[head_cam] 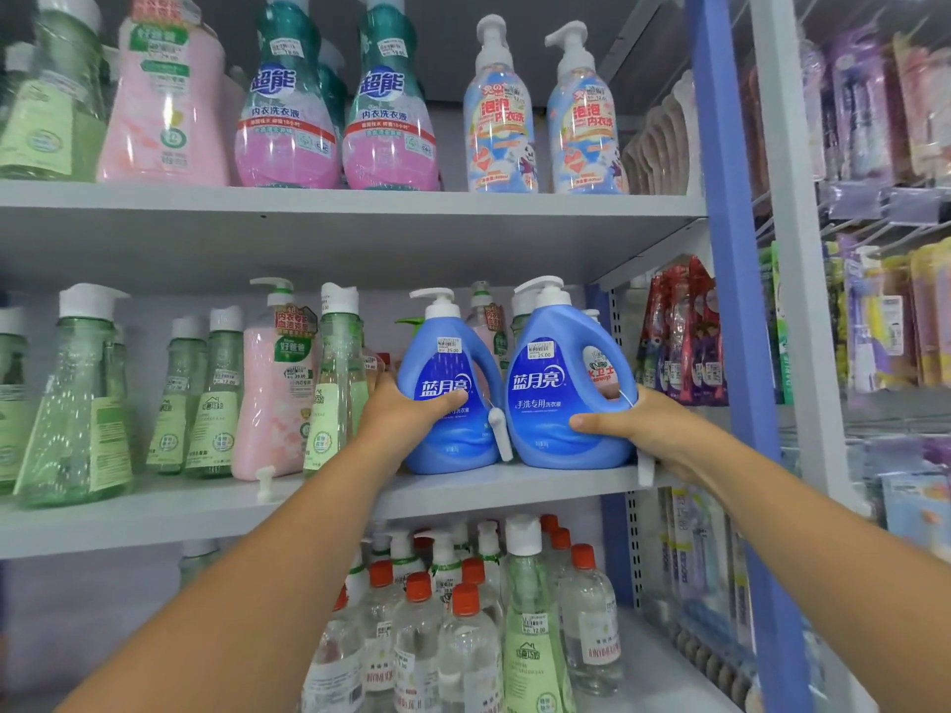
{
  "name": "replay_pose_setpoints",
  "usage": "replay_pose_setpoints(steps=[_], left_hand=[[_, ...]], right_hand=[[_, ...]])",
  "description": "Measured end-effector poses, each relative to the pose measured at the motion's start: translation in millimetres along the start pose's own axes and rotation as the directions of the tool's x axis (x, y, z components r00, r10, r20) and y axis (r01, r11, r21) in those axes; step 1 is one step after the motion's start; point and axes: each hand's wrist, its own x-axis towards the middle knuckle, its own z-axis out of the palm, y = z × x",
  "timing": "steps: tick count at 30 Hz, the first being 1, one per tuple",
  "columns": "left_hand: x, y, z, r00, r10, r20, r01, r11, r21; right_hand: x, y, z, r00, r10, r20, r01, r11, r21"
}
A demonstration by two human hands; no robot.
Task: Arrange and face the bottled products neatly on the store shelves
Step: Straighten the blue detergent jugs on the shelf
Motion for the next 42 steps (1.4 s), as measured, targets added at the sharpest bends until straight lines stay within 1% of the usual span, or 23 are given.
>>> replay_pose_setpoints(steps=[2,4,7,9,14,16,19,22,24,28,36,38,42], left_hand=[[-5,-2,-3,1.0,-0.015,0.017,0.016,0.997,-0.074],[-13,0,-5,1.0,0.003,0.011,-0.002,0.994,-0.112],[-32,7,-12,0.999,0.042,0.015,-0.039,0.986,-0.162],[-48,12,-23,0.998,0.06,-0.007,-0.06,0.98,-0.187],[-107,27,-70,0.99,0.108,-0.095,-0.127,0.964,-0.232],[-134,29,-94,0.983,0.106,-0.151,-0.14,0.962,-0.235],[-173,26,-134,0.968,0.075,-0.238,-0.129,0.967,-0.221],[-210,9,-179,0.946,0.013,-0.323,-0.079,0.978,-0.194],[-233,-7,-211,0.923,-0.051,-0.381,-0.024,0.981,-0.19],[-274,-43,-283,0.862,-0.114,-0.494,0.071,0.992,-0.105],[-339,-99,-454,0.791,-0.159,-0.59,0.102,0.986,-0.129],[-353,-110,-501,0.791,-0.17,-0.588,0.123,0.985,-0.121],[-375,-125,-581,0.745,-0.172,-0.644,0.15,0.985,-0.09]], right_hand=[[-4,1,4,0.998,-0.013,-0.063,0.014,1.0,0.01],[-9,0,7,0.993,-0.024,-0.116,0.029,0.999,0.039],[-23,-4,11,0.988,-0.045,-0.147,0.057,0.995,0.078],[-34,-8,13,0.985,-0.074,-0.154,0.093,0.989,0.117],[-66,-23,30,0.985,-0.156,-0.073,0.167,0.965,0.202],[-75,-27,46,0.984,-0.176,-0.034,0.179,0.952,0.247],[-86,-28,80,0.978,-0.199,0.07,0.169,0.937,0.307],[-97,-22,123,0.967,-0.21,0.141,0.148,0.923,0.354],[-105,-17,156,0.958,-0.203,0.204,0.106,0.908,0.406],[-124,-17,235,0.916,-0.206,0.344,0.045,0.905,0.423],[-181,-46,425,0.878,-0.179,0.444,-0.044,0.893,0.448],[-201,-58,473,0.875,-0.18,0.449,-0.054,0.886,0.46],[-234,-84,562,0.882,-0.171,0.44,-0.079,0.866,0.494]])
